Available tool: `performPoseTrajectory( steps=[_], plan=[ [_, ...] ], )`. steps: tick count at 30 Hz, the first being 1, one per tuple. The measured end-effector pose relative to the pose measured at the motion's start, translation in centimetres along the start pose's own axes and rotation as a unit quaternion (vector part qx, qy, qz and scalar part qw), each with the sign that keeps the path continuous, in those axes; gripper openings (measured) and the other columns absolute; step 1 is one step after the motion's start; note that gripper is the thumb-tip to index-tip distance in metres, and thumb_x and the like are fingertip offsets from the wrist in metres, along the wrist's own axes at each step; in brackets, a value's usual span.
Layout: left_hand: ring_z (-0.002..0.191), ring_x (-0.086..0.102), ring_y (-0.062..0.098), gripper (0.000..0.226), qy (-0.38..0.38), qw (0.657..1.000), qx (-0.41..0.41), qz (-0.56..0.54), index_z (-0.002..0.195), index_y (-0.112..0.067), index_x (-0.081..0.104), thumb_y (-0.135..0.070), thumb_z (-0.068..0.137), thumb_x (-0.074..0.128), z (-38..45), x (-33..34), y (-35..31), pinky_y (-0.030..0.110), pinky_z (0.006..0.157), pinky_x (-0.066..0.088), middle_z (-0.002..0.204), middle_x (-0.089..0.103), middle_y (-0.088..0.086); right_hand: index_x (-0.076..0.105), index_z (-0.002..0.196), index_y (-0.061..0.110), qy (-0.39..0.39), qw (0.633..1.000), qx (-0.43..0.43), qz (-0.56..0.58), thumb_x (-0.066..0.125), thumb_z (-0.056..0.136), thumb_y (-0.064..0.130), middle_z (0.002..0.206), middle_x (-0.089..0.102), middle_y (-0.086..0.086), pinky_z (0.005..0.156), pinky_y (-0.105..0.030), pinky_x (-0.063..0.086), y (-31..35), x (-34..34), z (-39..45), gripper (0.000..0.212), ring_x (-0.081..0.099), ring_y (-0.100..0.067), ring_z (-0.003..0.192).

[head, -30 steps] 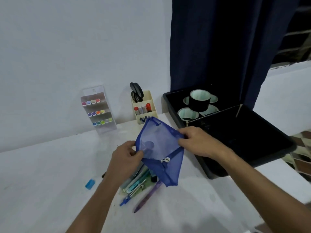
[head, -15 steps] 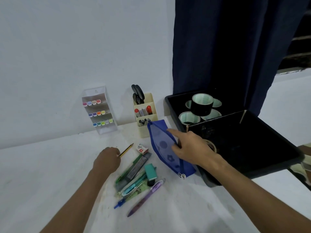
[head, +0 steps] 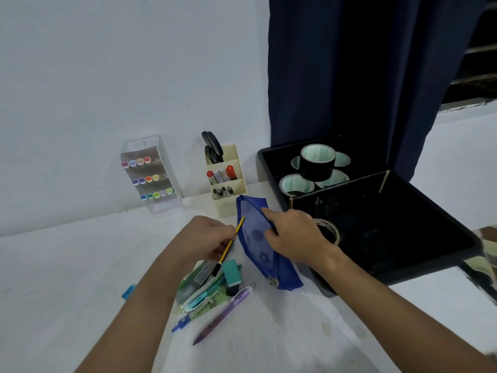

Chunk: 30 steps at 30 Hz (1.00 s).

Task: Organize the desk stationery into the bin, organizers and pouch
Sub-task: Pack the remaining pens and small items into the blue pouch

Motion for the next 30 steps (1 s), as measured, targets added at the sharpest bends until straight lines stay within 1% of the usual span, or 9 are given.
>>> performPoseTrajectory(
  steps=[2,7,10,13,17,20,24,28,30],
  plan=[
    [0.049,0.050,0.021,0.014,0.019,1.000,-0.004,-0.017,0.067,0.000,0.064,-0.009,0.077,0.066,0.2,1.7,-0.6,0.025,0.051,0.047,0.058,0.055,0.012,0.040,0.143,0.015,-0.011,1.000,0.004,0.009,0.043,0.093,0.024,0.096,0.069,-0.012,0.067,-0.028,0.033,-0.3,0.0,0.0,0.051,0.060,-0.028,0.086],
    [0.056,0.062,0.028,0.015,-0.039,0.999,0.029,-0.024,0.078,0.013,0.069,-0.001,0.075,0.065,2.1,3.7,-1.5,0.028,0.052,0.051,0.068,0.066,0.021,0.055,0.125,0.013,-0.017,0.997,0.019,0.069,0.046,0.090,0.021,0.076,0.066,-0.009,0.060,-0.026,0.029,-1.0,-0.2,0.0,0.038,0.046,-0.022,0.064],
    [0.066,0.068,0.031,0.016,-0.056,0.997,0.056,-0.027,0.078,0.005,0.072,-0.002,0.081,0.057,2.5,4.3,-1.9,0.031,0.059,0.056,0.073,0.069,0.021,0.058,0.118,0.015,-0.014,0.995,0.025,0.095,0.046,0.090,0.022,0.076,0.065,-0.009,0.062,-0.026,0.032,-1.3,-0.2,-0.1,0.031,0.050,-0.024,0.066],
    [0.060,0.066,0.024,0.016,-0.106,0.991,0.078,-0.022,0.081,-0.004,0.073,-0.004,0.079,0.057,2.0,2.8,-1.3,0.031,0.056,0.056,0.073,0.071,0.014,0.059,0.105,0.014,-0.005,0.995,0.030,0.099,0.046,0.089,0.021,0.069,0.054,-0.002,0.063,-0.029,0.035,-1.5,0.0,0.0,0.021,0.046,-0.022,0.063],
    [0.086,0.067,0.027,0.016,-0.206,0.973,0.064,0.076,0.091,-0.013,0.073,-0.012,0.081,0.060,2.1,-1.9,1.5,0.040,0.083,0.057,0.095,0.073,0.008,0.050,0.132,0.014,-0.007,1.000,-0.001,0.012,0.041,0.094,0.025,0.091,0.067,-0.010,0.070,-0.030,0.037,-0.9,0.3,-0.1,0.040,0.057,-0.027,0.077],
    [0.107,0.060,0.026,0.029,-0.177,0.956,-0.005,0.234,0.111,-0.012,0.066,-0.016,0.083,0.061,2.7,-4.2,5.2,0.029,0.093,0.046,0.116,0.065,0.010,0.039,0.143,0.014,0.011,0.998,-0.015,-0.052,0.036,0.097,0.030,0.104,0.068,-0.011,0.083,-0.034,0.042,-0.6,1.2,-0.1,0.049,0.061,-0.027,0.091],
    [0.104,0.056,0.022,0.034,-0.114,0.941,-0.053,0.313,0.116,-0.015,0.061,-0.025,0.085,0.062,2.9,-5.0,8.3,0.024,0.086,0.041,0.123,0.060,0.009,0.041,0.140,0.013,0.009,0.997,-0.024,-0.075,0.033,0.098,0.031,0.104,0.068,-0.009,0.086,-0.036,0.040,-0.3,1.6,0.0,0.046,0.061,-0.025,0.091],
    [0.086,0.053,0.014,0.040,-0.090,0.935,-0.027,0.342,0.113,-0.017,0.060,-0.043,0.083,0.065,2.6,-3.1,7.7,0.022,0.066,0.039,0.105,0.061,0.004,0.042,0.139,0.013,-0.003,0.998,-0.024,-0.066,0.033,0.099,0.030,0.101,0.068,-0.008,0.083,-0.034,0.041,-0.3,1.6,0.0,0.044,0.062,-0.023,0.087],
    [0.085,0.054,0.015,0.042,-0.101,0.927,-0.006,0.361,0.111,-0.018,0.061,-0.047,0.080,0.067,2.5,-2.3,7.2,0.023,0.068,0.042,0.105,0.063,0.004,0.042,0.140,0.013,-0.015,0.998,-0.027,-0.060,0.033,0.099,0.028,0.098,0.069,-0.009,0.078,-0.032,0.040,-0.4,1.5,0.1,0.044,0.061,-0.024,0.083]
  ],
)
Point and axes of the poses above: each hand's wrist, its own z-axis towards the middle knuckle, its own x-axis out of the palm, y = z × x, the point moved 8 cm from there along z, towards the middle knuckle
